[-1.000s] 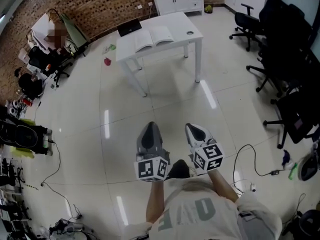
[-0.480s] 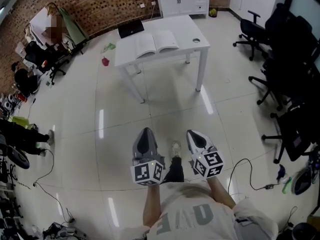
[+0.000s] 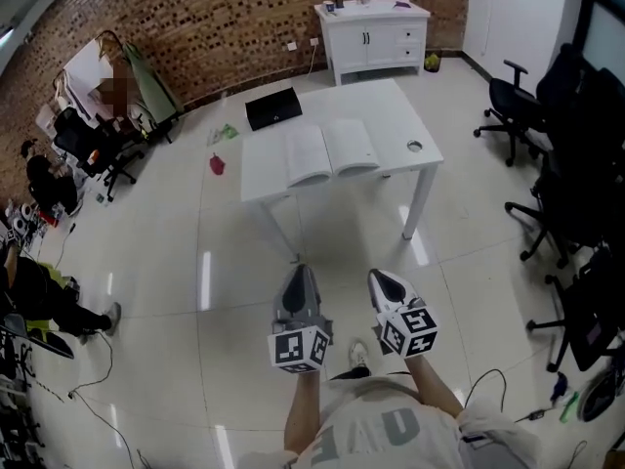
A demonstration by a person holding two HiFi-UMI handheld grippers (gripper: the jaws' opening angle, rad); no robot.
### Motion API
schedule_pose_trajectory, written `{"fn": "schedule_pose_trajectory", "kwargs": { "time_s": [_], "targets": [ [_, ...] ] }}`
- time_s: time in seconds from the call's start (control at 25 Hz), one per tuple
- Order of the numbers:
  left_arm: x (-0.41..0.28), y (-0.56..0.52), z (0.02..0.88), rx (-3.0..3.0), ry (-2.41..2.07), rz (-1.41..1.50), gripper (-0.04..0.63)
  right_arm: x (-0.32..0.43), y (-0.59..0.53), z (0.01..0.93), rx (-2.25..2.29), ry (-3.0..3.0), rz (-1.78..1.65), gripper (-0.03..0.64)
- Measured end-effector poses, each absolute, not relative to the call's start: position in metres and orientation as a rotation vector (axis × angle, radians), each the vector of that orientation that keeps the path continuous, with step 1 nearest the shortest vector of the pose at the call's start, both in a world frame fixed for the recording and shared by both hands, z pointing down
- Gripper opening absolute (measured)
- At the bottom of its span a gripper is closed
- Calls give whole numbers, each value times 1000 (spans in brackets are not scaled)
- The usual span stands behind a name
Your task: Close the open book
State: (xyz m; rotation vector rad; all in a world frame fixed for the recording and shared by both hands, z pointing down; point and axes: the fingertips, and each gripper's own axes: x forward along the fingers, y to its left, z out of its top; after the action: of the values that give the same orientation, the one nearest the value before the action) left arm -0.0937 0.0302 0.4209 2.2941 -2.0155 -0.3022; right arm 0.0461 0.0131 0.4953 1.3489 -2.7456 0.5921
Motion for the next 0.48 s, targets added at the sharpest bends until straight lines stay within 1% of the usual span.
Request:
{"fn": "schedule_pose_trajectory", "kwargs": {
  "time_s": [0.16, 0.28, 0.48],
  "targets": [
    [-112, -20, 418, 2325, -2001, -282, 15, 17, -42, 488, 1345, -2758, 595, 5],
    [-116, -53, 445, 2278, -1985, -210, 15, 15, -75, 495, 1353, -2742, 609, 5],
    [-109, -115, 467, 2238, -1927, -230, 15, 19, -135, 512, 1356, -2747, 661, 5]
  ]
}}
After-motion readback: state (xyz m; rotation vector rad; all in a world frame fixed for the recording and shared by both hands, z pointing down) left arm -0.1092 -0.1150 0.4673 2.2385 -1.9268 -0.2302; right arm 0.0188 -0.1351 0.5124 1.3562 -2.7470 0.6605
